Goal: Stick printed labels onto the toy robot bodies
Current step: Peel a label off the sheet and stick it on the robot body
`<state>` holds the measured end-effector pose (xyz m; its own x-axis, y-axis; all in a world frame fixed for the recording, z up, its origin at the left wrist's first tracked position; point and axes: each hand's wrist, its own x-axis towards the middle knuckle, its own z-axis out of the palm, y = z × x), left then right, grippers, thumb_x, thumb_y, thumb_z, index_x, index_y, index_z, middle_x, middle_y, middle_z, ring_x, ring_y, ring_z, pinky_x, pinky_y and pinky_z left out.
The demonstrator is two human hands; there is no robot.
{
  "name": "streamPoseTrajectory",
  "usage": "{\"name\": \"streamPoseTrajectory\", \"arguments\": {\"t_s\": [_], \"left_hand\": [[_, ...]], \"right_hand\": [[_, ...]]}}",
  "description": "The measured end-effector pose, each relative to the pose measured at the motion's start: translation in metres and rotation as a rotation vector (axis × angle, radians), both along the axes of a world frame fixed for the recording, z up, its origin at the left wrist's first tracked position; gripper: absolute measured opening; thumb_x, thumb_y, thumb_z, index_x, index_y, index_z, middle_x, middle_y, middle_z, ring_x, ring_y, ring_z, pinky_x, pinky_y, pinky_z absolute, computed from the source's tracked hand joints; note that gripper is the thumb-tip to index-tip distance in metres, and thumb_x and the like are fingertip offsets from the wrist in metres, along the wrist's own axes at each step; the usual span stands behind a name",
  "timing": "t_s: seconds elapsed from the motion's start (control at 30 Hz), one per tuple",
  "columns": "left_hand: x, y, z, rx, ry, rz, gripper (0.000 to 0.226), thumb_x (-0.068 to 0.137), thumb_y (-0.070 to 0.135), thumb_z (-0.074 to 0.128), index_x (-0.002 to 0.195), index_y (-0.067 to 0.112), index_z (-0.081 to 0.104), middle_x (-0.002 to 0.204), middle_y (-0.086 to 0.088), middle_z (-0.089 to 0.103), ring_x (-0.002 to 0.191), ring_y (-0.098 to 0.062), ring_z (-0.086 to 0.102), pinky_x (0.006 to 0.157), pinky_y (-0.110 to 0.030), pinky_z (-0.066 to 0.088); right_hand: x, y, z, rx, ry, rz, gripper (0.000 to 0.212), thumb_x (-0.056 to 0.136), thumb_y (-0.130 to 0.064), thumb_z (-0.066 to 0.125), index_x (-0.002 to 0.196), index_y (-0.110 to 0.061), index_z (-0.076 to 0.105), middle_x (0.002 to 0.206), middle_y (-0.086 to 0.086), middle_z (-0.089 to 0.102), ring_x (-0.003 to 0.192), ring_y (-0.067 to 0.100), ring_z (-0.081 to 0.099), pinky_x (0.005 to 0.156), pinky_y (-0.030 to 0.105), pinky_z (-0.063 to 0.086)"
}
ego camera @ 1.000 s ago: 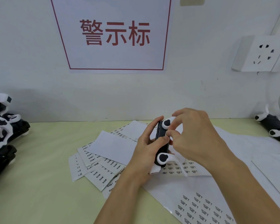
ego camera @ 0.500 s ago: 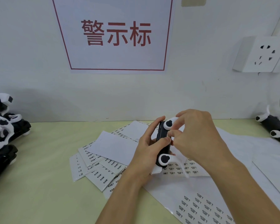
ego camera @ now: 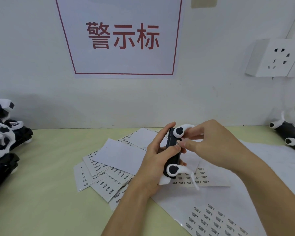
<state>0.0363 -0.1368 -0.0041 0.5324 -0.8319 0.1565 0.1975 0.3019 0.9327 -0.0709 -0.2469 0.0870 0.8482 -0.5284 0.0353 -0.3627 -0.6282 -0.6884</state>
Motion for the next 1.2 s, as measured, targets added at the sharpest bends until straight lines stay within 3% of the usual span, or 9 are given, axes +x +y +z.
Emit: {"name": "streamPoseTrajectory", "arguments": {"t_s": [0.1,0.17,0.4,0.5,0.6,0.7,0.87,1.03,1.2], "left_hand": [[0.000,0.000,0.000,-0.011,-0.007,0.003,0.063,0.081,0.018,0.068,0.137,0.042,0.056,0.094,-0.012,0.065,0.078,-0.027,0.058,0.082,-0.049,0.054],[-0.001,0.001,0.001,-0.009,-0.016,0.003,0.063,0.081,0.019,0.068,0.137,0.043,0.055,0.093,-0.012,0.065,0.076,-0.029,0.057,0.083,-0.049,0.053],[-0.002,0.002,0.001,0.004,-0.041,0.010,0.061,0.084,0.014,0.065,0.135,0.046,0.056,0.091,-0.011,0.067,0.071,-0.033,0.057,0.077,-0.042,0.056],[-0.001,0.002,0.002,-0.003,-0.023,0.014,0.061,0.083,0.014,0.066,0.136,0.044,0.057,0.091,-0.012,0.066,0.073,-0.031,0.056,0.080,-0.046,0.055],[-0.001,0.002,0.002,-0.016,-0.011,0.015,0.061,0.084,0.012,0.066,0.136,0.042,0.057,0.092,-0.011,0.066,0.077,-0.027,0.058,0.082,-0.047,0.054],[-0.002,0.001,0.001,-0.026,-0.006,0.011,0.061,0.083,0.012,0.067,0.136,0.040,0.058,0.093,-0.011,0.066,0.081,-0.025,0.060,0.081,-0.045,0.055],[-0.003,0.002,0.004,-0.026,0.016,0.023,0.060,0.079,0.023,0.074,0.135,0.037,0.059,0.099,-0.010,0.067,0.088,-0.022,0.061,0.080,-0.046,0.054],[-0.004,0.001,0.006,-0.016,0.034,0.043,0.055,0.077,0.026,0.072,0.130,0.038,0.063,0.095,-0.009,0.069,0.085,-0.020,0.063,0.073,-0.041,0.056],[-0.003,0.002,0.006,-0.054,0.058,0.024,0.059,0.074,0.026,0.072,0.131,0.037,0.062,0.104,-0.009,0.069,0.086,-0.021,0.062,0.072,-0.040,0.055]], "right_hand": [[-0.003,-0.001,0.002,0.053,0.002,0.019,0.023,0.088,-0.037,0.068,0.086,-0.016,0.078,0.100,0.013,0.073,0.102,0.025,0.068,0.100,0.047,0.050],[-0.002,-0.001,0.001,0.075,-0.026,-0.003,0.023,0.087,-0.038,0.071,0.085,-0.016,0.079,0.094,0.010,0.075,0.098,0.024,0.069,0.098,0.044,0.051],[0.002,-0.002,-0.006,0.128,-0.080,-0.080,0.011,0.083,-0.027,0.079,0.074,-0.020,0.080,0.075,-0.006,0.076,0.084,0.009,0.071,0.081,0.027,0.052],[0.000,-0.004,-0.006,0.204,-0.102,-0.056,0.011,0.085,-0.022,0.077,0.074,-0.022,0.081,0.067,-0.014,0.073,0.071,-0.005,0.066,0.069,0.018,0.043],[-0.001,-0.007,-0.007,0.231,-0.118,-0.041,0.017,0.087,-0.017,0.074,0.072,-0.022,0.080,0.053,-0.018,0.062,0.061,-0.014,0.058,0.066,0.018,0.038],[0.000,-0.006,-0.008,0.225,-0.134,-0.051,0.017,0.087,-0.017,0.075,0.073,-0.025,0.081,0.057,-0.017,0.066,0.065,-0.012,0.061,0.067,0.018,0.041],[0.004,-0.002,-0.009,0.144,-0.128,-0.084,0.011,0.086,-0.020,0.076,0.077,-0.023,0.081,0.082,-0.002,0.077,0.093,0.013,0.070,0.086,0.028,0.051],[0.002,-0.002,-0.008,0.172,-0.123,-0.046,0.013,0.089,-0.020,0.072,0.079,-0.023,0.081,0.085,0.001,0.077,0.096,0.014,0.069,0.086,0.024,0.049],[0.001,-0.002,-0.008,0.153,-0.110,0.002,0.012,0.086,-0.027,0.075,0.079,-0.019,0.080,0.078,-0.003,0.076,0.093,0.015,0.070,0.093,0.032,0.051]]}}
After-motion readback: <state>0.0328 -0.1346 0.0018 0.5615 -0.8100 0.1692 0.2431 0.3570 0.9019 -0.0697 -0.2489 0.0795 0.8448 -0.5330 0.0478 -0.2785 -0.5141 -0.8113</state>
